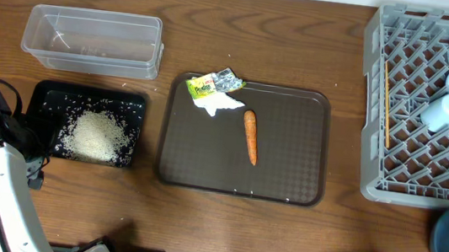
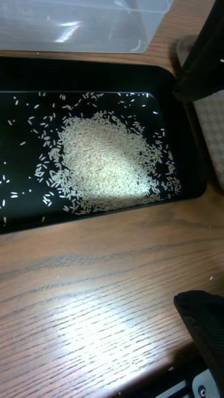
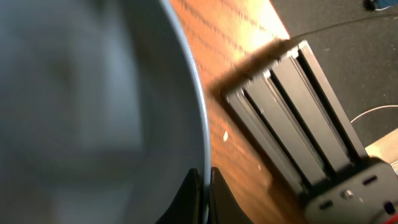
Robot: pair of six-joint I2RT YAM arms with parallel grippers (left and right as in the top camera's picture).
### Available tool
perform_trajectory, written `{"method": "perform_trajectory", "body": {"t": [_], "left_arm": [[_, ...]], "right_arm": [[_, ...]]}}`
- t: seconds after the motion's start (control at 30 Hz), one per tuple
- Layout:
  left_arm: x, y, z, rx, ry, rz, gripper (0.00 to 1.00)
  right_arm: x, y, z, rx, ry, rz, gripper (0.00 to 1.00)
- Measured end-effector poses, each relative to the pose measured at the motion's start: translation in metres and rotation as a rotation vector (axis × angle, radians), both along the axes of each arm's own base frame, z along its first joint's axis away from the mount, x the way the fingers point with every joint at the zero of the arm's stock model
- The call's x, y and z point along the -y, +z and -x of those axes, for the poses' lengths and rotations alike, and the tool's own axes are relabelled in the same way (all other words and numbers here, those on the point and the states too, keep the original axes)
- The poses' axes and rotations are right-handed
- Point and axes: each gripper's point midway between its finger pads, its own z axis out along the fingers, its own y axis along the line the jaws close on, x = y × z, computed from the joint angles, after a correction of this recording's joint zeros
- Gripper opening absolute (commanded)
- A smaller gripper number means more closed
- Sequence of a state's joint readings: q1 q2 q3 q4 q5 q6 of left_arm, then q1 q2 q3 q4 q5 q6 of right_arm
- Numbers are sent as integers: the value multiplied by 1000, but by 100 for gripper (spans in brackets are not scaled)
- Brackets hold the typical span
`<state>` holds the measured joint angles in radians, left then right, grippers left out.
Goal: Sort waste into correct bins and load items into the dishwasher rack
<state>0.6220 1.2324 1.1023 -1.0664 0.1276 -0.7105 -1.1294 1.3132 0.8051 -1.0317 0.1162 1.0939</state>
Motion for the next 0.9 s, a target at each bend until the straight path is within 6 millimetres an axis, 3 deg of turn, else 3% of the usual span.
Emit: {"method": "perform_trajectory", "body": {"t": [0.5, 0.7, 0.9], "left_arm": [[0, 0, 0, 0, 0, 0, 100], [0, 0, 0, 0, 0, 0, 100], [0, 0, 0, 0, 0, 0, 100]], "right_arm": [[-26, 65, -66, 468, 253, 132, 2], [-20, 107, -122, 685, 501, 278, 1], [-38, 159, -186, 789, 797, 370, 1]]}}
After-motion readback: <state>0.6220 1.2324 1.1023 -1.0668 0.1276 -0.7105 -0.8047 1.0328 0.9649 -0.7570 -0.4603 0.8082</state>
